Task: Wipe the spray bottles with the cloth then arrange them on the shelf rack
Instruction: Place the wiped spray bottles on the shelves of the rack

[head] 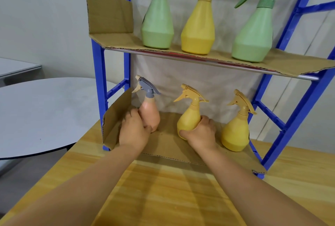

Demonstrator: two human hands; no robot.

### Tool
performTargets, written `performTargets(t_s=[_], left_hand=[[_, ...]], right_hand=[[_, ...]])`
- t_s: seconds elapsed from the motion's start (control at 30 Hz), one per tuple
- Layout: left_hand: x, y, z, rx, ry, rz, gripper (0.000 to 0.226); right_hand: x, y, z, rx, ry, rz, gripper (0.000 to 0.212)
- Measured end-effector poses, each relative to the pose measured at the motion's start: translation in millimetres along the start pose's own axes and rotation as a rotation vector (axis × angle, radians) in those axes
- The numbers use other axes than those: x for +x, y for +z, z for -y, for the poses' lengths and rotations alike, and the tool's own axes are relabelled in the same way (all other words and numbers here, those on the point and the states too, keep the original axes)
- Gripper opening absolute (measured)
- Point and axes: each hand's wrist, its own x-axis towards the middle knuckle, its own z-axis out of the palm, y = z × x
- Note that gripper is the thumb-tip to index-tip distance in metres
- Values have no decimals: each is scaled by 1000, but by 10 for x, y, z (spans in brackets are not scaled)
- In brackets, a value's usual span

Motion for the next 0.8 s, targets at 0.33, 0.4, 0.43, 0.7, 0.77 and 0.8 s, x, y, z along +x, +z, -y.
performTargets(t_s=[0.33,0.4,0.43,0.7,0.77,0.8], left_hand=[[-1,9,1,0,2,-5,52],[-7,9,-8,2,2,-6,53],[-9,8,-10,3,1,-7,53],[-16,7,-15,1,-4,-9,55],[-24,-9,-31,2,-11,2,56],[-28,-25,-41,4,-16,15,57]], right_hand=[[-21,62,-36,18,-12,-3,79],[-15,71,-28,14,-13,-11,79],[-14,78,-18,12,-13,-15,79],[-22,72,7,2,-6,-18,81],[-27,58,14,-2,-10,-14,82],[-37,45,24,-8,-11,-6,82]])
